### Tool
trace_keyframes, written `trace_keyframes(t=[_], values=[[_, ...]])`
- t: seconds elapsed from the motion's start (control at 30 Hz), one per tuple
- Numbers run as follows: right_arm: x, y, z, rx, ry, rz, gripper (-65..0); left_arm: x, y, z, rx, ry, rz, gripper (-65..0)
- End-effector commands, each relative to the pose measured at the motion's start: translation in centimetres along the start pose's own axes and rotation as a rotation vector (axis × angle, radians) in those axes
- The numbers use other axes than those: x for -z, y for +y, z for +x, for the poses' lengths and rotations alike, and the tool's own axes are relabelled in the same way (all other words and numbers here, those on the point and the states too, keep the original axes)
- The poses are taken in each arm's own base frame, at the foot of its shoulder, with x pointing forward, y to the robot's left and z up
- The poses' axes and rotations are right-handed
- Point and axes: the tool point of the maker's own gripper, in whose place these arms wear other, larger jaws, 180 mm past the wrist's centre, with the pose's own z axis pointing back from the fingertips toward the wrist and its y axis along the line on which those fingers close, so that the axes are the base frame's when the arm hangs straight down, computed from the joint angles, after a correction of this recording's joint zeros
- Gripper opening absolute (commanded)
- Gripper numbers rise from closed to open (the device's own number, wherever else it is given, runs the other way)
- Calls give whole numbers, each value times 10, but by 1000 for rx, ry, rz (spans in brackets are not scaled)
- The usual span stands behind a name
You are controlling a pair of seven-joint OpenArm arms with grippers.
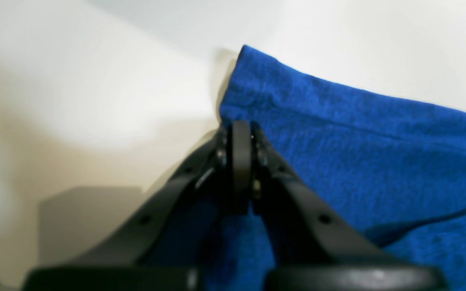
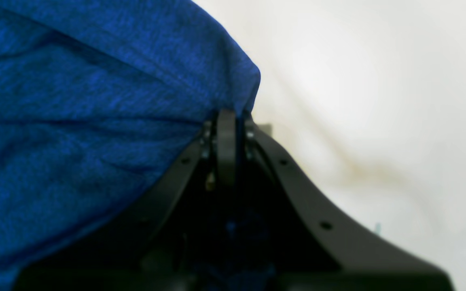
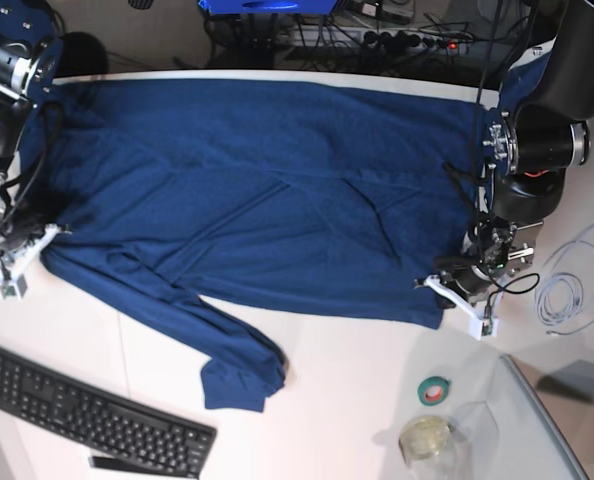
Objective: Layout the t-shirt on the table in an organized manner, then fold the t-shirt properly
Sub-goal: 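Fold the held shirt edge over toward the shirt middle with both grippers, then lay the folded edge down and release it with both grippers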
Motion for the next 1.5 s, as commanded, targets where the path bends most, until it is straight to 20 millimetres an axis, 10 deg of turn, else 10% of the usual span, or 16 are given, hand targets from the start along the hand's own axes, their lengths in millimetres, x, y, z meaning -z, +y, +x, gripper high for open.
trace_keyframes(t=[0.0, 0.47, 0.87, 1.13, 1.47], values=[[-7, -12, 23, -8, -61, -20, -648, -2, 14, 5, 15, 17, 39, -650], [-28, -22, 52, -58, -155, -77, -648, -19, -2, 57, 118, -90, 17, -650], [-28, -14, 40, -97, -135, -22, -648, -72, -24, 41, 79, -152, -77, -650], [-45, -18, 43, -151, -176, -50, -648, -113, -6, 44, 53, -178, -31, -650], [-49, -17, 43, -163, -189, -53, -648, -128, -10, 21, 80, -155, -35, -650]])
